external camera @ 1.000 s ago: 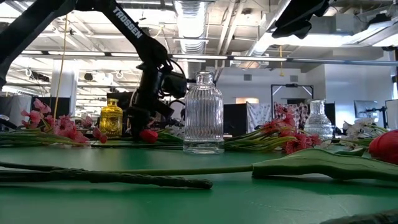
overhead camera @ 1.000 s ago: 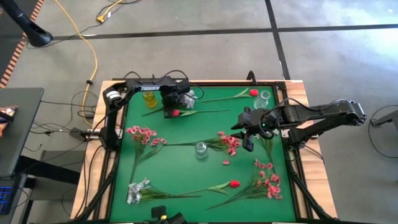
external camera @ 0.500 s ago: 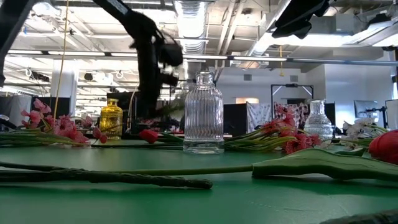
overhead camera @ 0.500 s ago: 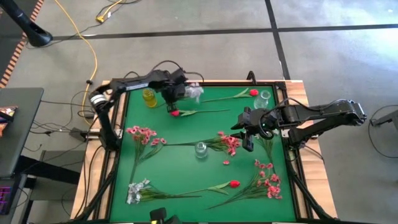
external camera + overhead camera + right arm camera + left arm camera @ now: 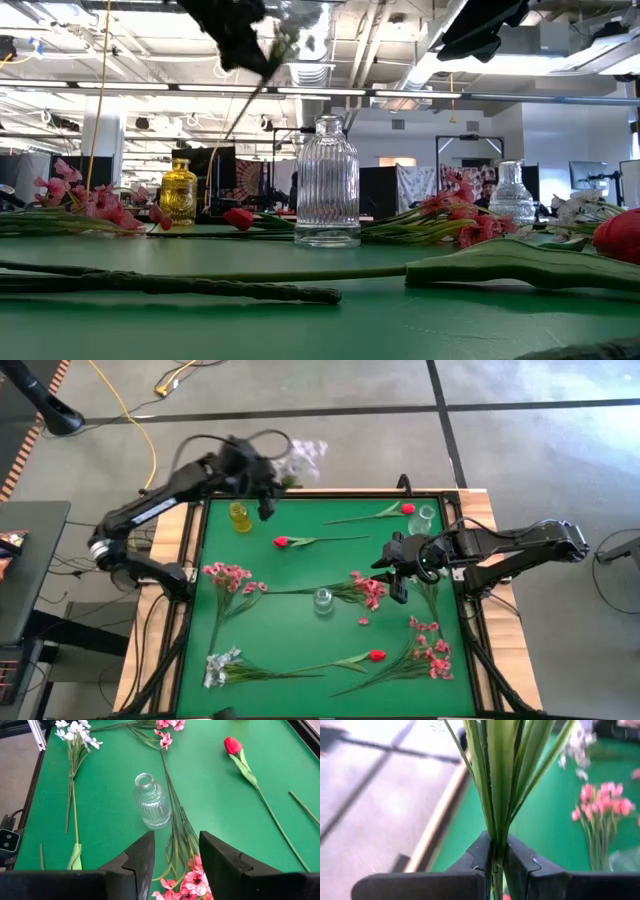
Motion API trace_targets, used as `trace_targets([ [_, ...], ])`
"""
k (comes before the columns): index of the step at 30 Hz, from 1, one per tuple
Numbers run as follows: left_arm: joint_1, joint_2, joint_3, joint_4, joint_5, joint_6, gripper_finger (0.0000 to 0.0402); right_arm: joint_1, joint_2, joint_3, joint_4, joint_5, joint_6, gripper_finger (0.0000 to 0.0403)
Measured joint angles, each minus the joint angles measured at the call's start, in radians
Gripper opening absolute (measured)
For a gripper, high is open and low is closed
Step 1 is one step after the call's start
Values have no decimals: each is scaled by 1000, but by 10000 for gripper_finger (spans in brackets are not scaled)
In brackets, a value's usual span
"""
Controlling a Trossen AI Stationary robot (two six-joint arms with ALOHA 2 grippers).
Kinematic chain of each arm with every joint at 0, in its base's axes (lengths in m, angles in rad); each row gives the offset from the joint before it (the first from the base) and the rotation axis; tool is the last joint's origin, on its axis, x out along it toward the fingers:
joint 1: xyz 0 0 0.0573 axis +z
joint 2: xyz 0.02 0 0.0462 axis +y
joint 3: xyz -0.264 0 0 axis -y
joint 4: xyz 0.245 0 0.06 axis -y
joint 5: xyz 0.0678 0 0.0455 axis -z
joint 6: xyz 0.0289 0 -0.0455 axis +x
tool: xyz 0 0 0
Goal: Sort flowers into vase by color
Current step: Put the top white flowers into the yellow vase
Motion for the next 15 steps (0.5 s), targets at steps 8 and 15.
trace_targets([
  [8,173,-177,-56,37,1,-24,22,0,0,0,7,1,44,179],
  [15,324,-318,-268,213,5,-131,23,0,0,0,7,1,51,179],
])
